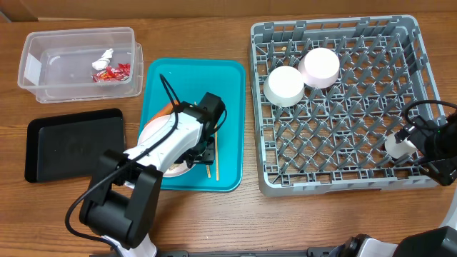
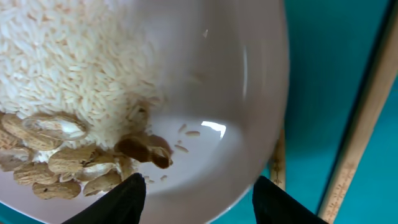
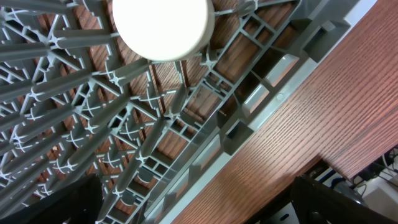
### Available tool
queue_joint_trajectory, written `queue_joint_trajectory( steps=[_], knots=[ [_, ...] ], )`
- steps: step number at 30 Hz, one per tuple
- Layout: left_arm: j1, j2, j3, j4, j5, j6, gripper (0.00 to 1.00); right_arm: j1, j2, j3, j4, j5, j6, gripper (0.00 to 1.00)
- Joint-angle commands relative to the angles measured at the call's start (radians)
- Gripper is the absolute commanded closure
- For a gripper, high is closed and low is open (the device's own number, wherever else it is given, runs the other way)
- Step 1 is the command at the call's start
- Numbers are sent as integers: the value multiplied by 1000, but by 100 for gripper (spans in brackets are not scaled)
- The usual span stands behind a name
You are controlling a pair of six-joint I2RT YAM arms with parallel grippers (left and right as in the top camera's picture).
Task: Sort waste into correct bins and load items into the dishwasher
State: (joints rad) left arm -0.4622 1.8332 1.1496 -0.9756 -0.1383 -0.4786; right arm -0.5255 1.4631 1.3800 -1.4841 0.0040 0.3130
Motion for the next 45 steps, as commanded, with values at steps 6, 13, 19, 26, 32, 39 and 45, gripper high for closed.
queue_joint_trajectory(
  steps=[6, 13, 19, 26, 32, 39, 45],
  knots=[
    [-12, 11, -19, 39, -10, 68, 45, -1, -21, 22, 3, -3, -12, 0],
    [-11, 11, -69, 94, -19, 68, 47, -1, -21, 22, 1, -3, -12, 0],
    [-12, 11, -76, 137, -3, 68, 53, -1, -21, 22, 1, -3, -11, 0],
    [-12, 11, -76, 190, 1, 68, 64, -1, -21, 22, 0, -3, -11, 0],
    [-11, 11, -76, 203, 1, 68, 65, -1, -21, 22, 0, -3, -12, 0],
    [-11, 10, -71, 171, 3, 67, 56, -1, -21, 22, 0, -3, -12, 0],
    [-11, 10, -11, 86, 11, 68, 50, -1, -21, 22, 0, -3, -12, 0]
  ],
)
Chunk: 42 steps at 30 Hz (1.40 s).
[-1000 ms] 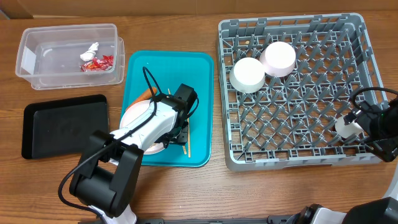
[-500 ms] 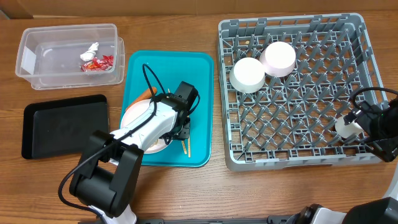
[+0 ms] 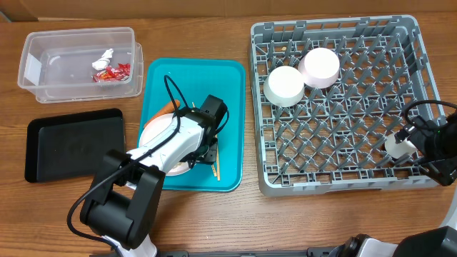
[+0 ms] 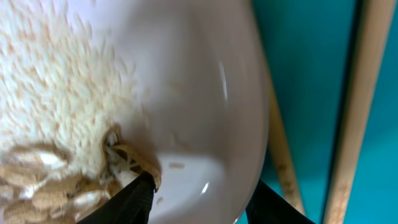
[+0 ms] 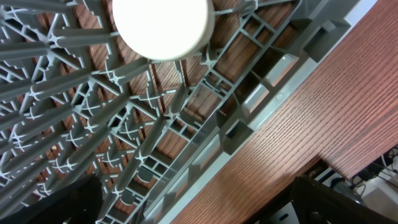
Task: Sort waste into correct bins and load items into the dishwasher
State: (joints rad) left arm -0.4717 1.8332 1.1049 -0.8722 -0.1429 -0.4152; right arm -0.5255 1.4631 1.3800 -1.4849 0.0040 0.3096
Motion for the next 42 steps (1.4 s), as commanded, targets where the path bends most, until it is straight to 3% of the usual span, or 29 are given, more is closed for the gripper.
queue_joint_trajectory(
  steps=[1, 6, 42],
  knots=[
    [-2, 10, 44, -24, 24, 5, 50, -1, -21, 22, 1, -3, -8, 0],
    [-2, 10, 53, -33, 92, 5, 51, -1, -21, 22, 0, -3, -11, 0],
    [0, 11, -23, 85, 58, 4, 60, -1, -21, 22, 1, -3, -11, 0]
  ],
)
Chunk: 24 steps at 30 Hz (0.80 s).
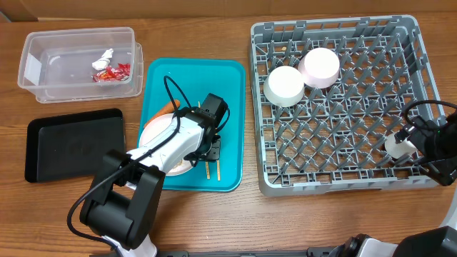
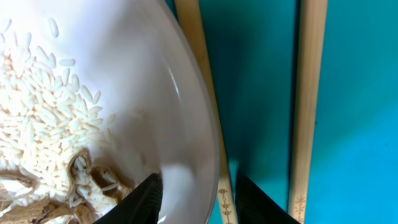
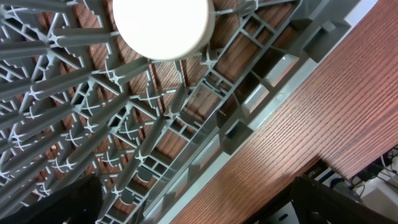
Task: Sort waste into correct bins and load items into the dishwasher
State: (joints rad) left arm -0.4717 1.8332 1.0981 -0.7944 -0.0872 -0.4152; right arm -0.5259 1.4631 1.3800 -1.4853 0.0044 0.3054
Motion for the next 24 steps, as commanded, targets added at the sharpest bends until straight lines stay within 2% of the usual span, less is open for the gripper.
queue_joint_trajectory(
  steps=[1, 7, 11, 14, 19, 24],
  knots=[
    [0, 11, -13, 7, 2, 4, 60, -1, -21, 22, 1, -3, -7, 0],
    [0, 10, 32, -2, 2, 4, 55, -1, -21, 22, 2, -14, -8, 0],
    [2, 7, 75, -37, 2, 3, 51, 13, -21, 22, 14, -148, -117, 0],
    [2, -2, 118, -70, 2, 4, 50, 40, -21, 22, 23, -164, -132, 0],
    [15, -50, 230, -132, 2, 5, 45, 141, -21, 60, 38, -164, -139, 0],
    [117, -118, 335, -228, 3, 4, 42, 287, -21, 187, 33, -169, -138, 0]
  ],
)
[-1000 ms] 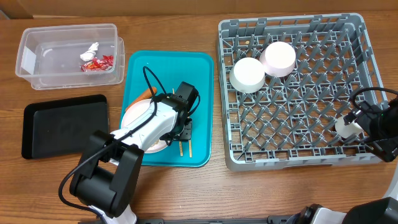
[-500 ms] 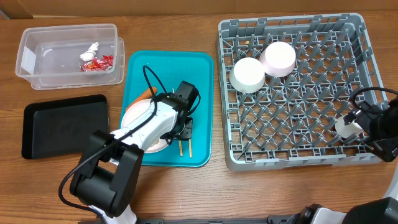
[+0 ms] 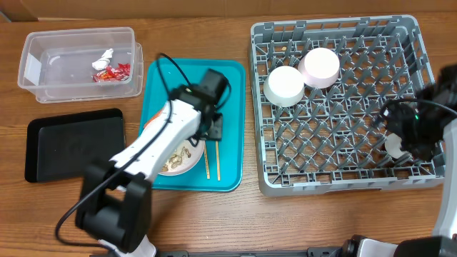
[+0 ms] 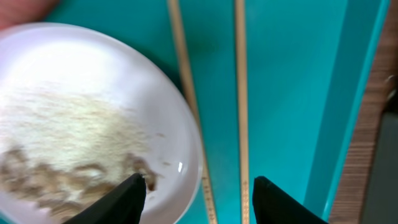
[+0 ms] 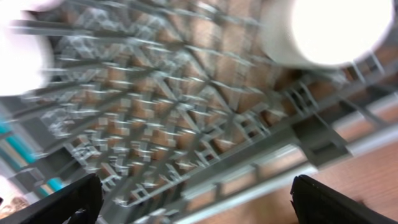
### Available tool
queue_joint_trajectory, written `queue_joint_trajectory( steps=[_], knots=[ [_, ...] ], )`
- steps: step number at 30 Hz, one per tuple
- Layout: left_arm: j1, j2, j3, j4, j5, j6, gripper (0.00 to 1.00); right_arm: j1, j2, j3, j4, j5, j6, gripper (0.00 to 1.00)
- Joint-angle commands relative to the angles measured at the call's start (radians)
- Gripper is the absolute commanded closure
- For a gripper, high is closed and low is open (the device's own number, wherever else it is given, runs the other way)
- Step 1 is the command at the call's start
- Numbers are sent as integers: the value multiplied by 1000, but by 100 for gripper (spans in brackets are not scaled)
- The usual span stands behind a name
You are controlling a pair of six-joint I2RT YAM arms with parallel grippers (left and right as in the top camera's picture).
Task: Sort waste into correct bins and load items into the dishwasher
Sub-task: 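Move the right gripper to the chopsticks and grasp one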
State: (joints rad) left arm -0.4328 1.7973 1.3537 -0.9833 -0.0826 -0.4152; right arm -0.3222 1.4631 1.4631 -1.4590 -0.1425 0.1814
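Observation:
A white plate [image 3: 173, 155] [image 4: 93, 118] of rice and peanuts lies on the teal tray [image 3: 161, 78], two wooden chopsticks [image 3: 212, 161] [image 4: 240, 93] beside it on the right. My left gripper [image 3: 213, 128] [image 4: 198, 199] hangs open above the plate's right rim and the chopsticks, holding nothing. In the grey dishwasher rack [image 3: 335, 178] sit a white bowl [image 3: 284, 86], a pink bowl [image 3: 319, 67] and a small white cup [image 3: 393, 147] [image 5: 336, 31]. My right gripper [image 3: 408, 134] [image 5: 196, 202] is open over the rack's right side, its view blurred.
A clear bin [image 3: 78, 64] holding wrappers stands at the back left. In front of it lies a flat black tray [image 3: 75, 143]. The rack's raised walls [image 5: 323, 143] and the teal tray's rim border the work area.
My left gripper was low with the plate's rim between its fingers; now it is higher above the tray, still open and empty. My right gripper has shifted left over the rack.
My left gripper stayed open and low over the plate, first above the food, then at the right rim next to the chopsticks, and is now raised with nothing in it. My right gripper held still by the small white cup until now.

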Motion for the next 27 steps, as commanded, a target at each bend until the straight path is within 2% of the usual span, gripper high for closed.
queue_joint_trajectory(
  steps=[1, 4, 9, 11, 17, 24, 27],
  knots=[
    [113, -98, 100, -67, -2, 4, 42, 119, -21, 131, 11, -29, -14, 0],
    [226, -143, 150, -135, 0, 5, 41, 240, -21, 190, 46, -58, -13, 0],
    [436, -209, 184, -183, 73, 19, 17, 448, -14, 199, 143, -97, 13, 0],
    [521, -223, 184, -202, 113, 19, 12, 536, 1, 199, 175, -96, 34, 0],
    [694, -221, 182, -251, 188, 19, 11, 801, 99, 199, 264, -94, 40, 0],
    [731, -221, 182, -261, 187, 32, 10, 985, 262, 198, 320, 4, 125, 1],
    [731, -221, 182, -261, 187, 35, 10, 1023, 339, 195, 336, 11, 164, 7]
  ],
)
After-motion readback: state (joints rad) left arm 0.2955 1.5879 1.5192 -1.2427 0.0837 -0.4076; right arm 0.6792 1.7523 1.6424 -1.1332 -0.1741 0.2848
